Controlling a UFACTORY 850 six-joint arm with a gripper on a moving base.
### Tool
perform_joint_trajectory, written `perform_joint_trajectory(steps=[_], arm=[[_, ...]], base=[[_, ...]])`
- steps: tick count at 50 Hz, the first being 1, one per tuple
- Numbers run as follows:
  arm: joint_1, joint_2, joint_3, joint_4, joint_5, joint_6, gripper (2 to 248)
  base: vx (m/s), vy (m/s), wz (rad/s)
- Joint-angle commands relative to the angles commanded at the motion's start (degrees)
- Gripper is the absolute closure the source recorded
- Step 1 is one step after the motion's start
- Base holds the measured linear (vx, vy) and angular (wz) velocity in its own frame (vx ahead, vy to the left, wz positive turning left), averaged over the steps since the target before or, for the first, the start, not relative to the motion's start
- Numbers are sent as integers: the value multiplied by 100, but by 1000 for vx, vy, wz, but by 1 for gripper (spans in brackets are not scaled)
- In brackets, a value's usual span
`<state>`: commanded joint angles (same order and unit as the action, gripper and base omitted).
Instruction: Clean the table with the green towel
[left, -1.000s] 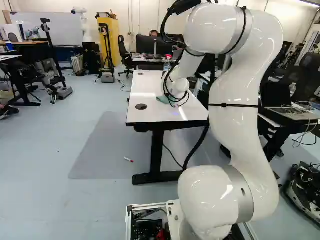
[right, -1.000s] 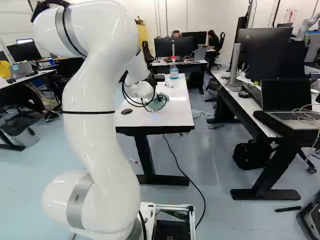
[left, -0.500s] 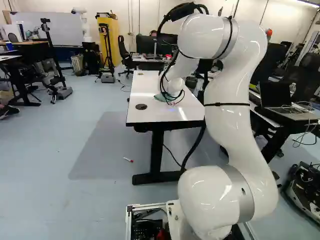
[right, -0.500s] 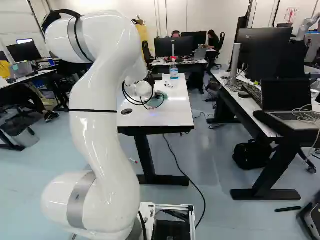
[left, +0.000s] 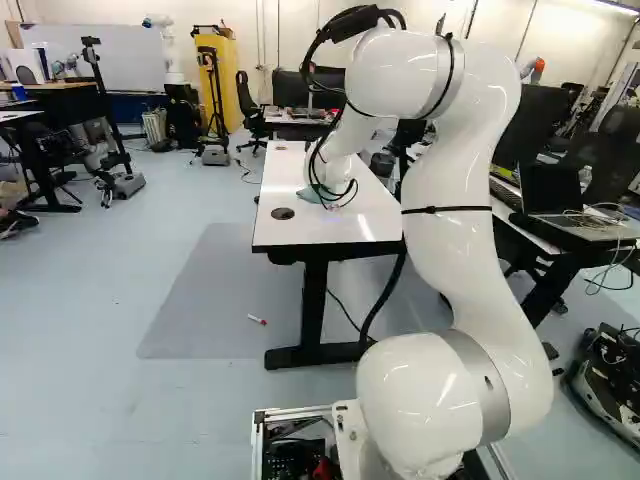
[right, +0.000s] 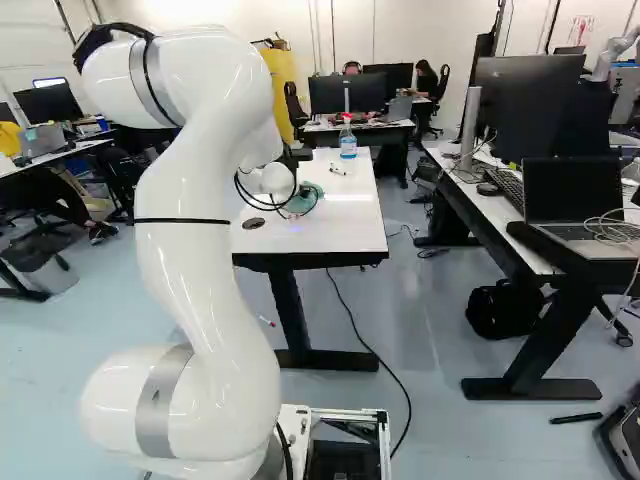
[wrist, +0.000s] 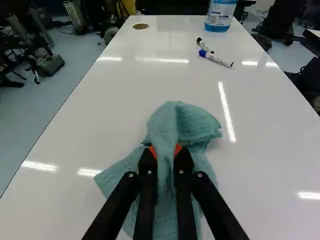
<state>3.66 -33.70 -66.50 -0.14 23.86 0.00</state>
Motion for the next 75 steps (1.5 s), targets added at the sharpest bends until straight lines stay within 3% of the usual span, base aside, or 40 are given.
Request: perform_joint_trajectory(steps=[18, 36, 52, 75], arm=[[155, 354, 476, 0, 0, 0, 206], [151, 792, 1052, 0, 0, 0, 206], [17, 1137, 1493, 0, 0, 0, 206], [-338, 1459, 1896, 0, 0, 0, 206]], base=[[0, 0, 0], [0, 0, 0], [0, 0, 0], [0, 0, 0]])
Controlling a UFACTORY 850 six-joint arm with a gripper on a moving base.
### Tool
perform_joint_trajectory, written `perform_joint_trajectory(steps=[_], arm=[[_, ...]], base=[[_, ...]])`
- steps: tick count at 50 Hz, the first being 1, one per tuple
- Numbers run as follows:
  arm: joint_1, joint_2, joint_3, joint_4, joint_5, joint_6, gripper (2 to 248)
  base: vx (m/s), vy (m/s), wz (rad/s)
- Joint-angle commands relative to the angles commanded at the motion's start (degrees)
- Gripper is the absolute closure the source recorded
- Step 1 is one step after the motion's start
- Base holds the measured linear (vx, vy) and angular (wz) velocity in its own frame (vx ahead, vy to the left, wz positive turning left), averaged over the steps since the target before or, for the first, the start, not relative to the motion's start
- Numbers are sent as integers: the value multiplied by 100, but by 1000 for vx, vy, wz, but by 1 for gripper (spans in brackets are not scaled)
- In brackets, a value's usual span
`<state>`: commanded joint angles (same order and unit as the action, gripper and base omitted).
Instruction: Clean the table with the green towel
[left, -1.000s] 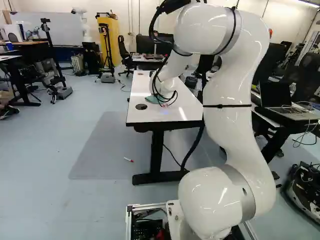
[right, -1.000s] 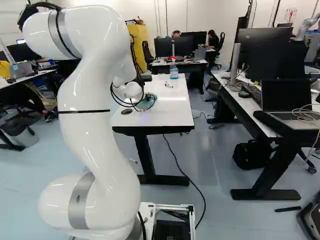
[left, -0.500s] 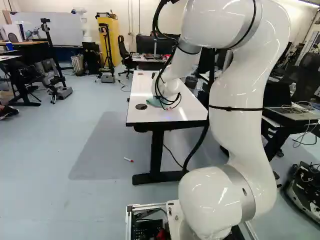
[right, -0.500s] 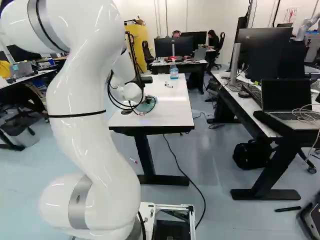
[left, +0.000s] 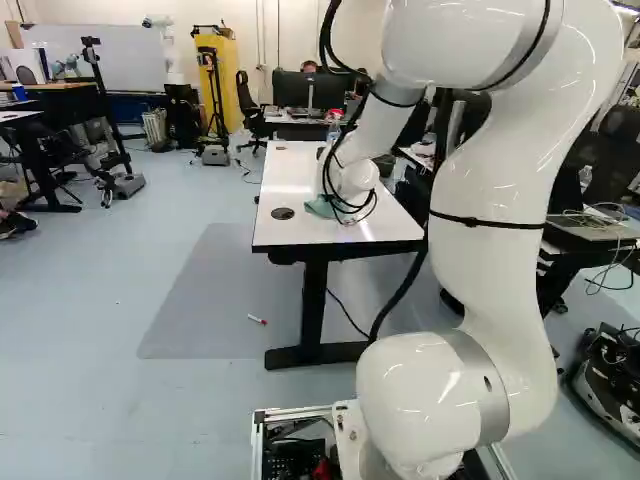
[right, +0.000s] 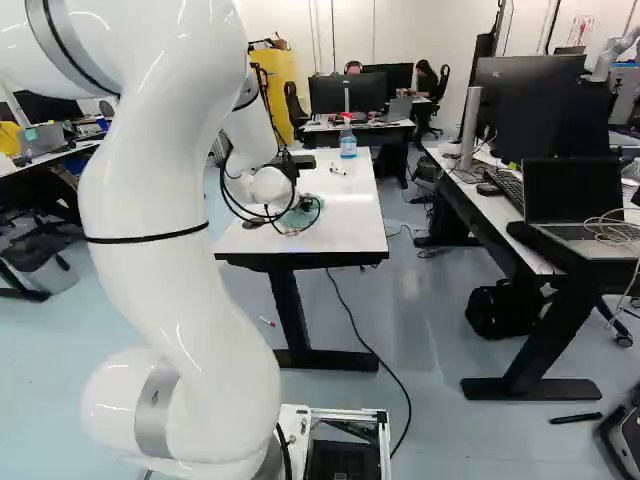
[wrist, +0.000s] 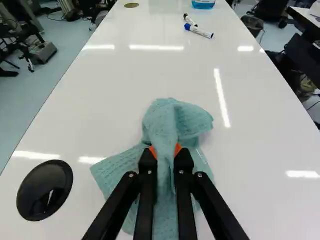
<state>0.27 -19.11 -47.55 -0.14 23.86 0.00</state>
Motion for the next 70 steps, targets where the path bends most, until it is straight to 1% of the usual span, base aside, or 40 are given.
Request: perform_joint_trajectory(steps=[14, 23, 30, 56, 70], arm=[[-241, -17, -21, 0, 0, 0, 206], [-375, -142, -175, 0, 0, 0, 206], [-436, -286, -355, 0, 0, 0, 206], [-423, -911, -1160, 0, 0, 0, 206], [-341, -1240, -1596, 0, 0, 0, 206]], base=[[0, 0, 0], [0, 0, 0], [0, 0, 0], [0, 0, 0], [0, 0, 0]])
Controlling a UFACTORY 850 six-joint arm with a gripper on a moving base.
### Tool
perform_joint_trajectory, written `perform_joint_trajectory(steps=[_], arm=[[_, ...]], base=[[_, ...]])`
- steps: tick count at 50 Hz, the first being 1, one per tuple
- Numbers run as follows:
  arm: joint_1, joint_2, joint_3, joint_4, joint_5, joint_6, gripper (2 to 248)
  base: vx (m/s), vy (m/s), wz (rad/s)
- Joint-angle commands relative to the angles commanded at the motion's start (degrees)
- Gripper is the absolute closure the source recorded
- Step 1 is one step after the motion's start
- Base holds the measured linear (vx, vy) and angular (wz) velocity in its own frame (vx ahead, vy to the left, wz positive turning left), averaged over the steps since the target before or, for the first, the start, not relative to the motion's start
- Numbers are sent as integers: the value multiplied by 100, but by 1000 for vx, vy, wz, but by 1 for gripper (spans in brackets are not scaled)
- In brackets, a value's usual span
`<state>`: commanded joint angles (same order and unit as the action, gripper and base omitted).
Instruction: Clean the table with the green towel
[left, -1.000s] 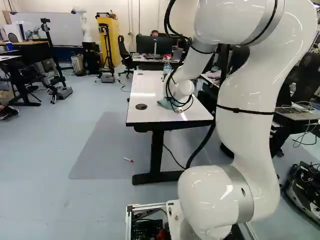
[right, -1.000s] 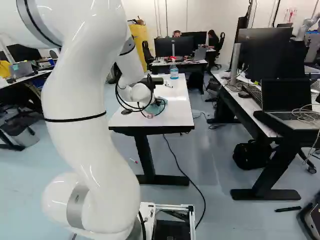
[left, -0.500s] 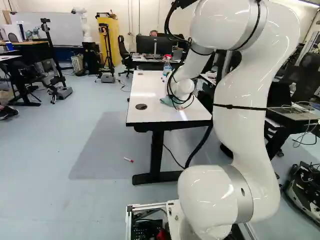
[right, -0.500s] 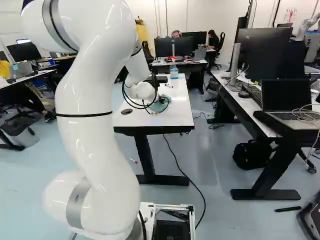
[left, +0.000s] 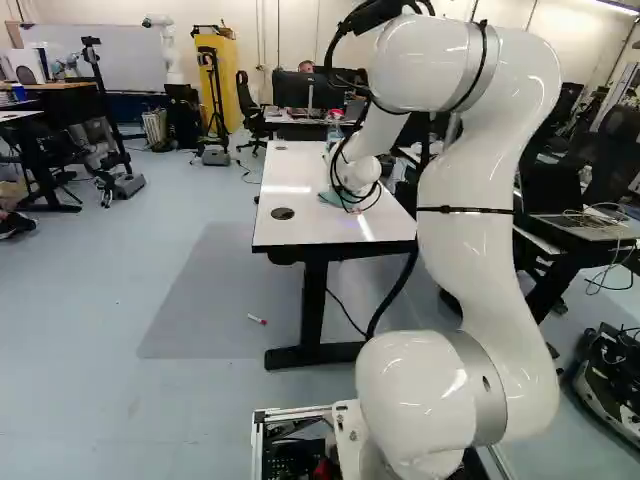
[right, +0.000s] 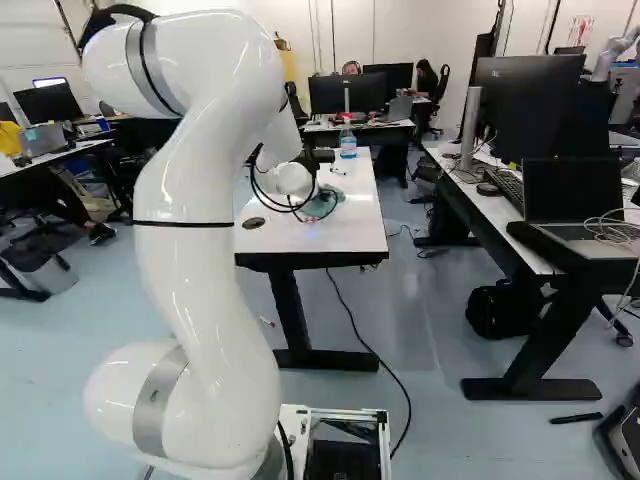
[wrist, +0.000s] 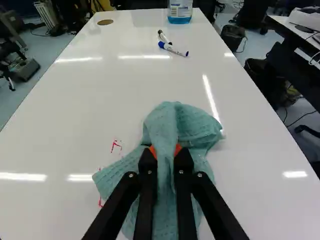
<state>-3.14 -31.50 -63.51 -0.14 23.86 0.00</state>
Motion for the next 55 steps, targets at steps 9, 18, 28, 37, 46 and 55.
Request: perform_joint_trajectory(steps=[9, 18, 28, 37, 46, 55], arm=[[88, -187, -252, 0, 0, 0, 206], [195, -334, -452, 0, 0, 0, 206], [335, -374, -507, 0, 0, 0, 206], [465, -374, -507, 0, 0, 0, 206], [598, -337, -457, 0, 0, 0, 206], [713, -231, -313, 0, 0, 0, 206]], base=[[0, 0, 0], [0, 0, 0], [0, 0, 0], [0, 0, 0], [0, 0, 0], [0, 0, 0]])
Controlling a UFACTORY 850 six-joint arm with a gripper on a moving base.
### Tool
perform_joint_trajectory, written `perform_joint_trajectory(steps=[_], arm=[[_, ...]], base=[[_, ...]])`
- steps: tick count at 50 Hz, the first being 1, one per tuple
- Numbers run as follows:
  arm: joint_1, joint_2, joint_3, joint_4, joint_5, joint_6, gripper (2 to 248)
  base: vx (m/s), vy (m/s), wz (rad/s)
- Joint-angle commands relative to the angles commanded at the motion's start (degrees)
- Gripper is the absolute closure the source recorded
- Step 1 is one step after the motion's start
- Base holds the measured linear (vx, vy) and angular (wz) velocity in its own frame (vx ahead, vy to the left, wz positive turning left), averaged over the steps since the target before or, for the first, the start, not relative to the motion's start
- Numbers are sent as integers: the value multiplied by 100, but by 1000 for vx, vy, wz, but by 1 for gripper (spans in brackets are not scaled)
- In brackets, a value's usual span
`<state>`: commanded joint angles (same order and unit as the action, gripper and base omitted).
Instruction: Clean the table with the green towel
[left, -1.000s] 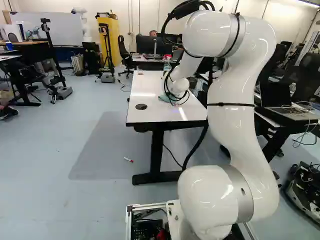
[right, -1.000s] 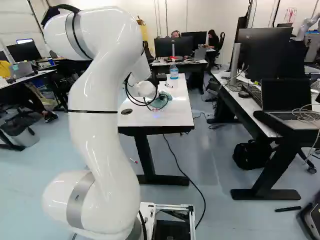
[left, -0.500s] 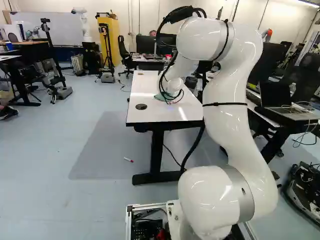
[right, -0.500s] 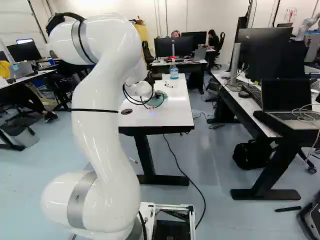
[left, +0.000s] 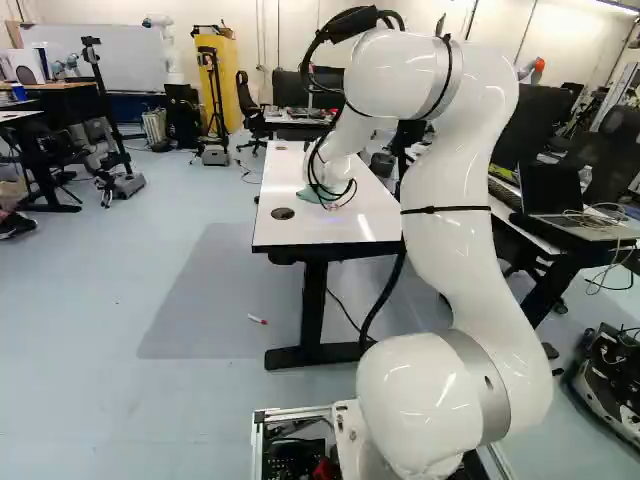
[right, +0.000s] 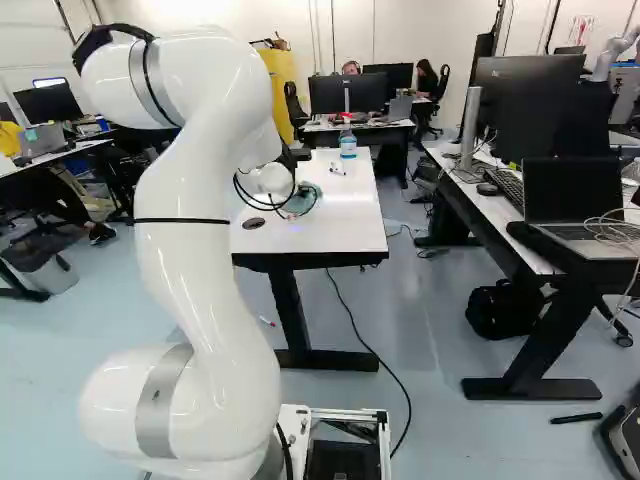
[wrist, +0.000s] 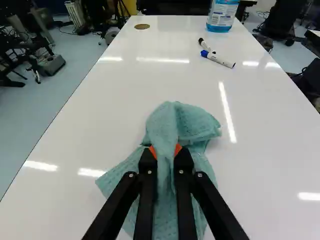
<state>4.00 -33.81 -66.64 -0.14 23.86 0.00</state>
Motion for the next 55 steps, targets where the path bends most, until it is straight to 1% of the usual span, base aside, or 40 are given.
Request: perform_joint_trajectory(steps=[13, 35, 45, 55], arm=[[88, 268, 361, 0, 0, 0, 206], [106, 801, 1064, 0, 0, 0, 206], [66, 1039, 1370, 0, 0, 0, 206], [-44, 1229, 1610, 0, 0, 0, 206]], base=[[0, 0, 0], [0, 0, 0], [0, 0, 0], [0, 0, 0]])
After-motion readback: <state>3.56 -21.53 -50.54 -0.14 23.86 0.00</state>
